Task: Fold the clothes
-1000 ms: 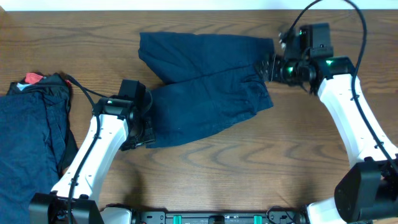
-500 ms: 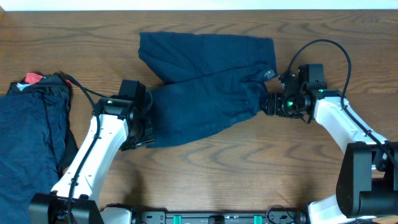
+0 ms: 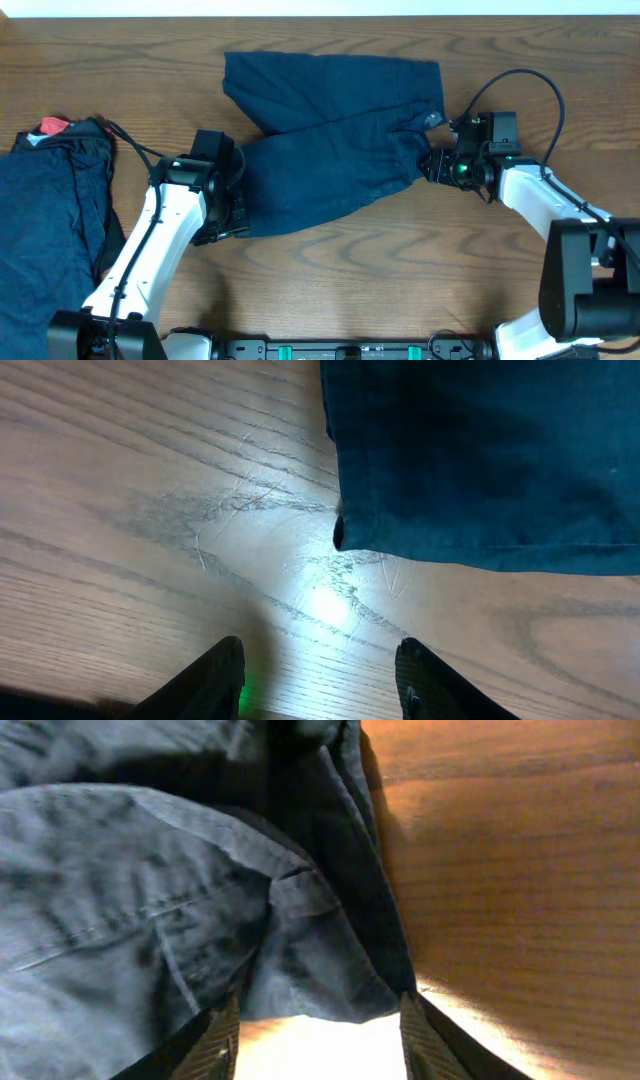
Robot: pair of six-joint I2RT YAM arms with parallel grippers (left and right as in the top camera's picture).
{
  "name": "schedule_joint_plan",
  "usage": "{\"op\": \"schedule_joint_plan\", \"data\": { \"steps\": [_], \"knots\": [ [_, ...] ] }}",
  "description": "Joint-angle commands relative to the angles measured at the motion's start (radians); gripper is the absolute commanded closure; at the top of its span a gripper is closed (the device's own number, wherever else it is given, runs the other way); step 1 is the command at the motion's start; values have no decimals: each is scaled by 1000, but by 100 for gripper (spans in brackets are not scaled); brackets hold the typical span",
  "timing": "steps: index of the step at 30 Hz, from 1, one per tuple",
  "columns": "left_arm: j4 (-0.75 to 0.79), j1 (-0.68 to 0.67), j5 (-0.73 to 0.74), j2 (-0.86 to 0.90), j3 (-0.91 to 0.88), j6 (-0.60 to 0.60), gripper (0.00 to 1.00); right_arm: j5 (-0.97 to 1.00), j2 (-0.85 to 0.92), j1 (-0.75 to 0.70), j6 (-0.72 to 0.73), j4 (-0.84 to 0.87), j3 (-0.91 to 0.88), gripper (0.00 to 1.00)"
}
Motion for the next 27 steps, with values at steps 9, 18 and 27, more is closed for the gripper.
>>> {"op": "schedule_joint_plan", "data": {
  "steps": [9, 18, 27],
  "knots": [
    [-31, 3, -2, -4, -8, -2, 49, 47, 60, -5, 12, 108, -8, 45],
    [-32, 4, -2, -4, -8, -2, 49, 21, 81, 1, 23, 143, -9, 99],
    [-6, 6, -27, -3, -35, -14, 30, -6, 92, -4, 27, 145, -17, 99]
  ]
}}
